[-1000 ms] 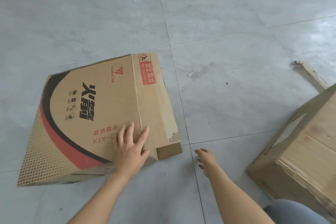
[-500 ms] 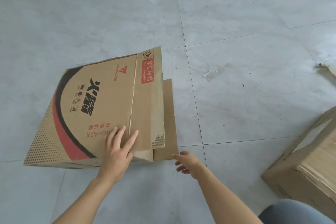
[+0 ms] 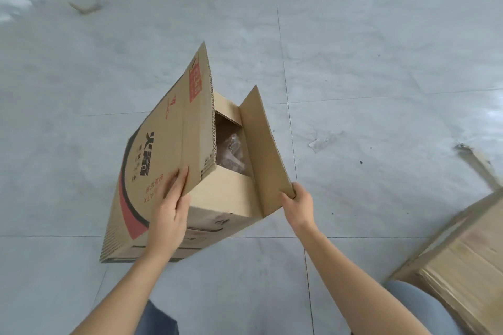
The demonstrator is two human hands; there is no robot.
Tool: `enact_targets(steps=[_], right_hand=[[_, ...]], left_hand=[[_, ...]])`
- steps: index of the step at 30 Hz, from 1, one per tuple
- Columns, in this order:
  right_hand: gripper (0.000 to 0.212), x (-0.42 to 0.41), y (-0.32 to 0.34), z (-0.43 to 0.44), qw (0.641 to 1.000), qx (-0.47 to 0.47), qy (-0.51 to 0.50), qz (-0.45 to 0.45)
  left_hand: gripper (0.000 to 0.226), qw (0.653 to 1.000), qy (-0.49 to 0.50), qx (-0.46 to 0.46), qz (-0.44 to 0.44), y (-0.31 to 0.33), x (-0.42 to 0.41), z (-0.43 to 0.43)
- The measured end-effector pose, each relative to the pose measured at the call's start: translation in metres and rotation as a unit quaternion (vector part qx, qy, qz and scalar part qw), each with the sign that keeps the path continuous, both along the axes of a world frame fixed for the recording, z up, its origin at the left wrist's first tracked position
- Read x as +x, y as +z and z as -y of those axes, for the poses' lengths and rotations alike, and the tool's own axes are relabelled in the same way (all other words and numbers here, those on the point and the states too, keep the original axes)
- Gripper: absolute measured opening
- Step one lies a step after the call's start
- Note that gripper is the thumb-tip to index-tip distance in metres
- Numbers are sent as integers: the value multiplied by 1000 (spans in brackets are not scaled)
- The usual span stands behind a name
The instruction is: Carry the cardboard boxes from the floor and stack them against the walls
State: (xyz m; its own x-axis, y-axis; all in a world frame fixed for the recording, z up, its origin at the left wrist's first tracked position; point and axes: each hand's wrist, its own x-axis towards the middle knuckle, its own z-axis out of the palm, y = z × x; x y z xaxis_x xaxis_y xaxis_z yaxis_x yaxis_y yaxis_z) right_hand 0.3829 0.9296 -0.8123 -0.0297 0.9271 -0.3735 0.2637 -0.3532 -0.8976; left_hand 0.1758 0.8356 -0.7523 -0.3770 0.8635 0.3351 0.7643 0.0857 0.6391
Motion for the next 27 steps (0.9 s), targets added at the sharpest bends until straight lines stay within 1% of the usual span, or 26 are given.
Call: enact_targets(steps=[2,5,6,8,10,13,15,16,18,19,23,24,27], right_hand=[[32,9,29,-6,999,48,-2,25],[30,17,69,-11,991,117,10,69],[28,18,79,-11,987,133,18,87],[19,18,87,-11,981,150,32,116],[10,18,91,-9,980,142,37,137],[11,24,101,1,980,98,50,168],[13,34,120,16,979,57,45,189],[13,40,131,22,980,45,37,190],[11,53,162,35,980,30,21,197],[10,59,182,40,978,23,19,207],[16,84,263,64,971,-16,24,236],[18,91,284,72,968,-25,20,248],[13,113,341,106,956,-55,13,286]], left_hand=[[41,999,28,19,30,11,0,2],[51,994,47,33,91,23,0,7],[50,994,55,40,88,24,0,7],[40,995,80,48,39,29,5,5],[34,995,89,45,-24,32,13,2],[29,991,80,38,-96,52,21,-3],[29,990,76,-5,-118,72,27,1],[29,990,71,-33,-116,85,31,4],[19,989,63,-93,-101,115,39,9],[19,985,58,-130,-93,131,43,10],[26,963,9,-256,-81,204,70,16],[28,956,-9,-280,-88,221,79,17],[31,935,-67,-333,-106,273,103,33]])
